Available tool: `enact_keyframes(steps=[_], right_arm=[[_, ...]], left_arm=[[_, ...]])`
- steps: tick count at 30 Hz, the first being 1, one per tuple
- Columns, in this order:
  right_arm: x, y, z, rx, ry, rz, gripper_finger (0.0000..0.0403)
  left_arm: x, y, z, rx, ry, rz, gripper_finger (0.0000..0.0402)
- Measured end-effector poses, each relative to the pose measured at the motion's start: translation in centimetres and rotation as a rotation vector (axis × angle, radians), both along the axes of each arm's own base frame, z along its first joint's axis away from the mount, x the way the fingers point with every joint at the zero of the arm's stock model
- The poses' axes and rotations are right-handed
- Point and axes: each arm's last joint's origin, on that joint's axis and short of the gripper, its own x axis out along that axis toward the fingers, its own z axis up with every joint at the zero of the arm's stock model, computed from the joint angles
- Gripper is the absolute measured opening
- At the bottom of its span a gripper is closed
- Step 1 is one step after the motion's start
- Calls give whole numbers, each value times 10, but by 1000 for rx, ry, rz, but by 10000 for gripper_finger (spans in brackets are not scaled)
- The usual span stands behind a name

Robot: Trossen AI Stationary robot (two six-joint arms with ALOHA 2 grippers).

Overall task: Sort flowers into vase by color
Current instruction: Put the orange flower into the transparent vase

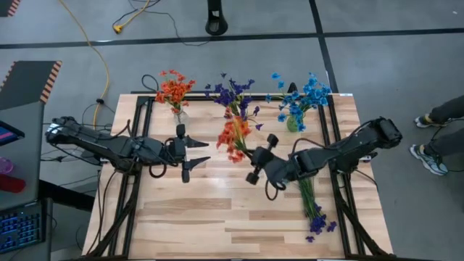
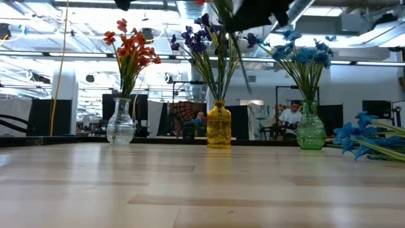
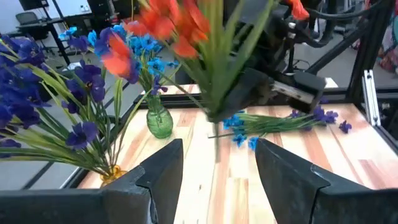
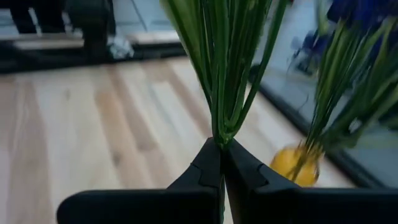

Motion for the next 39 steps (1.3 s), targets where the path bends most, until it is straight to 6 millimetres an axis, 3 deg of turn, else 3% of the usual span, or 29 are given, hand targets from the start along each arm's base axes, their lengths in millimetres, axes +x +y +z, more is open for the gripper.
enact_keyframes(steps=[14,24,39], right_arm=[[20,-22,27,-113,-158,224,34],[22,-26,28,-139,-150,324,35],[23,-30,30,-139,-166,317,35]], left_arm=[[35,-8,-7,85,-116,1,190],[53,-1,-10,50,-207,37,190],[70,2,-16,23,-300,20,190]])
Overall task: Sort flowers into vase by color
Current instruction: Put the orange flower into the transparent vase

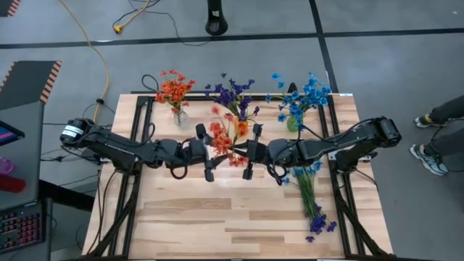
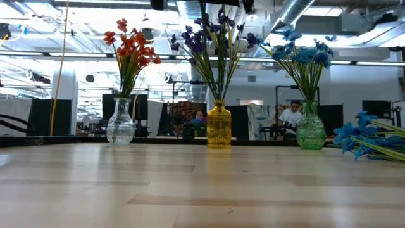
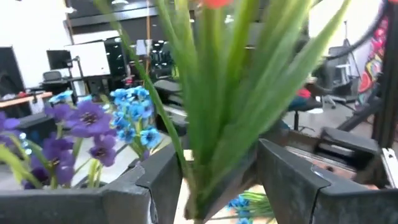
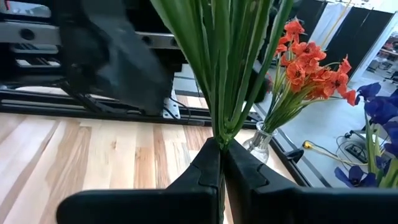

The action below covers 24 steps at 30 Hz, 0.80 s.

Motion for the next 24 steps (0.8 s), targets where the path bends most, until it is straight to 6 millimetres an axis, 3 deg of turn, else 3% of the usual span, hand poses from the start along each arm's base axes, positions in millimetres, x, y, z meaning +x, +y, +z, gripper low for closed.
enact_keyframes(steps=[13,24], right_arm=[[0,0,0,26,-10,-5,35],[1,-2,2,70,-45,-16,35]], left_arm=[[2,14,0,-33,-6,4,185],[2,14,0,-18,-4,-6,75]])
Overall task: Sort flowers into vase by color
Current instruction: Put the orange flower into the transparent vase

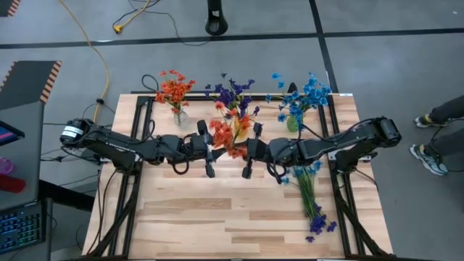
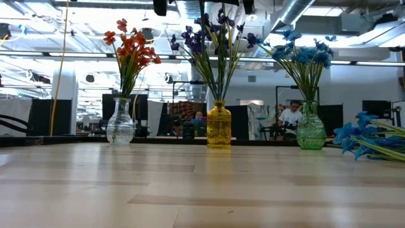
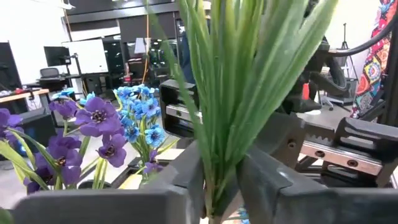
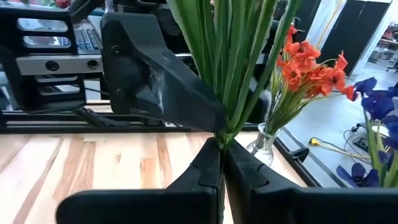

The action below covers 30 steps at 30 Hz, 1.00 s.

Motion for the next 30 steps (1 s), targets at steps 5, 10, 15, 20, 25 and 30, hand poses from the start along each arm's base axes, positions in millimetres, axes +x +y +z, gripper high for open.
enact_keyframes(steps=[5,10,15,20,25,30], right_arm=[[0,-1,0,3,-2,-5,35],[0,-1,0,17,-8,-6,43],[0,-1,0,18,-10,-7,64],[1,-5,0,18,-10,-18,103],[1,-7,0,16,-3,-26,164],[0,-9,-1,8,3,-72,211]], left_arm=[[0,4,0,0,0,12,16],[0,4,0,0,-1,13,12],[0,4,1,0,-1,13,11],[-2,5,2,16,1,36,8],[-12,8,10,37,19,174,7],[-37,8,24,76,74,271,2]])
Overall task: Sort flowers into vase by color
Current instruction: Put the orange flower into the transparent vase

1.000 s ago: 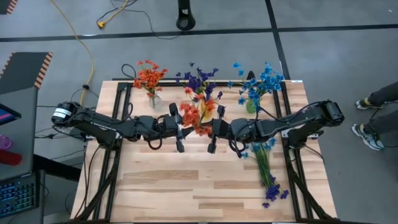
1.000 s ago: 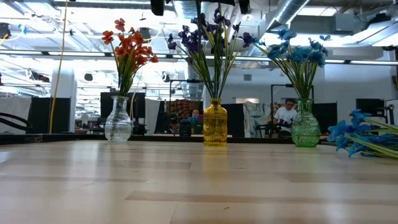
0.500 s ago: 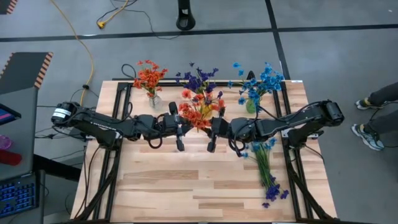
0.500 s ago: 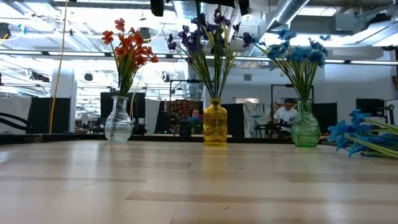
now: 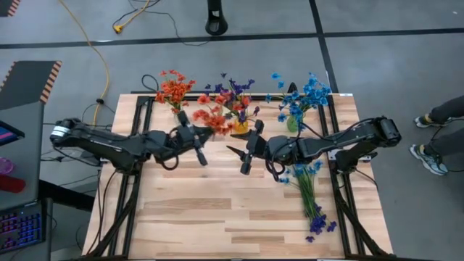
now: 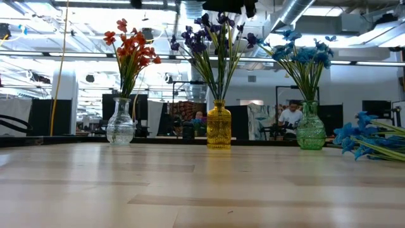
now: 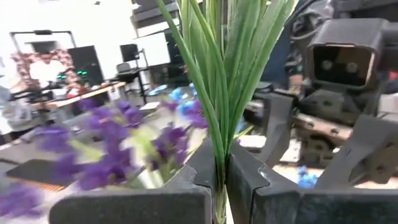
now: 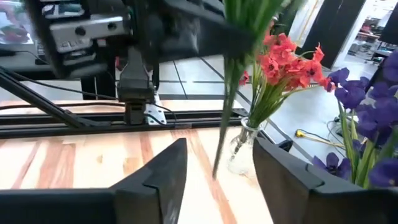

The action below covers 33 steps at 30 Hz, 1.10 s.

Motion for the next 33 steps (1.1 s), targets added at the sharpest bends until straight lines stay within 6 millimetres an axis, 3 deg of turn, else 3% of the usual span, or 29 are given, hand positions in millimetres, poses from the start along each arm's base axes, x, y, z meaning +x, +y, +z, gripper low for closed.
enact_keyframes(steps=[4,12,17,33], right_arm=[[0,0,0,0,2,-1,226],[0,-2,-3,-4,27,-10,226],[0,-6,-3,-4,28,-22,226],[0,-12,-6,1,57,-41,226]], left_arm=[[-28,4,-2,-9,-18,57,1],[-86,16,-45,-56,-148,193,0],[-112,22,-59,-15,-247,290,0],[-153,29,-42,111,-337,443,0]])
